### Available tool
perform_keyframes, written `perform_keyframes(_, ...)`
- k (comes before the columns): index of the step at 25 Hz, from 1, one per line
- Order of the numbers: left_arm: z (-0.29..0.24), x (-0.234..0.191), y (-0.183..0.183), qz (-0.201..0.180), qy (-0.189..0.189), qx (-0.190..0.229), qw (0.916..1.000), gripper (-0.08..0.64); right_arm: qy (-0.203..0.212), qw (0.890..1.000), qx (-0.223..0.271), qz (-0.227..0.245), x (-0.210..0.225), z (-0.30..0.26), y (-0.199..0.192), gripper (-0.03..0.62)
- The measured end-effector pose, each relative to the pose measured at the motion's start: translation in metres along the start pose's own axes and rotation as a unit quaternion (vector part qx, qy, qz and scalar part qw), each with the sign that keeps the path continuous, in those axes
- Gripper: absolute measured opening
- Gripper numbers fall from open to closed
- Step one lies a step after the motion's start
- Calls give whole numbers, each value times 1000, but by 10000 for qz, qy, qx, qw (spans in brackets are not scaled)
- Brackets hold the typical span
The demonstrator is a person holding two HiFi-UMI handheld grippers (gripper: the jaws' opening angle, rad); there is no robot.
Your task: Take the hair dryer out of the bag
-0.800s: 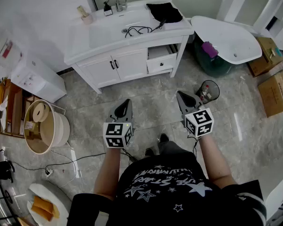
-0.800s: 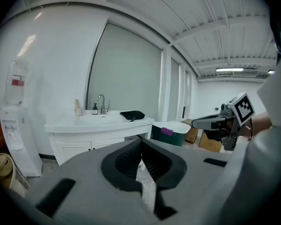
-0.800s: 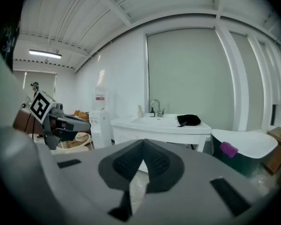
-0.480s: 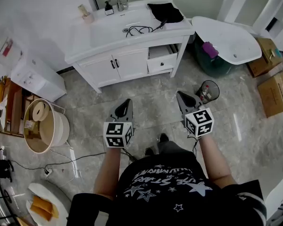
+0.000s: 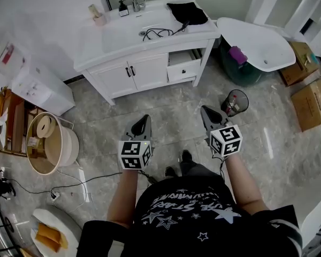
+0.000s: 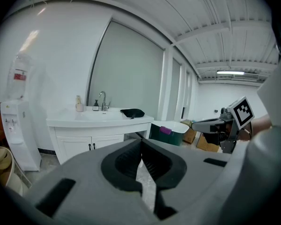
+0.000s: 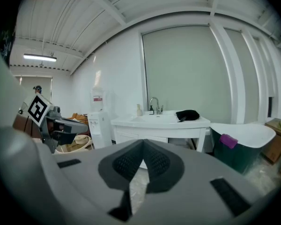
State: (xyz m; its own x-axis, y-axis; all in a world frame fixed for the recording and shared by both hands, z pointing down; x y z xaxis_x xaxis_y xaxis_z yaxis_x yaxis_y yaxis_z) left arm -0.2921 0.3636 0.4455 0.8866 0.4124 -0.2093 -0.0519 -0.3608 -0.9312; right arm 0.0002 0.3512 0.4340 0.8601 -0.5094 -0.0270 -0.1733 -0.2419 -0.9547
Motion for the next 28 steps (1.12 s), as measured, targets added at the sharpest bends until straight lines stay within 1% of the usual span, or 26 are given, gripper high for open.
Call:
perform_keyframes(4,2,-4,-3,115,-108,14,9999,11,-101,9998,-9,-160,-5,5,-6,6)
perform_keyframes(8,0,-5,-3,21,-178,-41,9998,11,-315,9994,82,-140,-2,9,-8,8)
perform_keyframes(14,-5,-10,-2,133,-104,-46,9998,11,-280,9995,19,-144,1,0,-10,8)
perform_keyframes(18,-19,-12,0,119,-92,-85,9999,11,-218,9997,-7,-117,10,-16,-13,8)
perform_keyframes(21,-35,-18,5,144,-63,-69,9999,12,-253,9995,34,-175,22,-31,-12,8)
perform_keyframes(22,-42,-19,8,168,-59,-58,9998,29,-255,9994,61,-210,27,-37,-10,13)
perform_keyframes(23,-49,-20,11,186,-64,-56,9998,68,-246,9994,84,-237,34,-43,-9,59)
perform_keyframes(24,-57,-20,13,186,-69,-60,9998,92,-233,9994,102,-254,40,-48,-8,75)
perform_keyframes(26,-73,-21,18,139,-61,-69,9999,99,-207,9993,129,-279,55,-61,-6,77)
perform_keyframes(28,-91,-21,24,107,-72,-94,9999,126,-169,9993,131,-314,70,-75,-4,87)
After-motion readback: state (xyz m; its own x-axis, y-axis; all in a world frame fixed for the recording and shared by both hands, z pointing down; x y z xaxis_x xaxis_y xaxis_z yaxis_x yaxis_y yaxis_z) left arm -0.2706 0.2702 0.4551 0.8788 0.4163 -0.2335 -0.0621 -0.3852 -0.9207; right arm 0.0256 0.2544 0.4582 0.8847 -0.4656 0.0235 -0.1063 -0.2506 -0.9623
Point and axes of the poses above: the fingertips, and each gripper's own axes: z backward along the fingers, x to its right, y out of its top, the point moved 9 cm from there along z, backward along the fingers, and after that the axes turned 5 degrees about z, right-handed, at the moved point
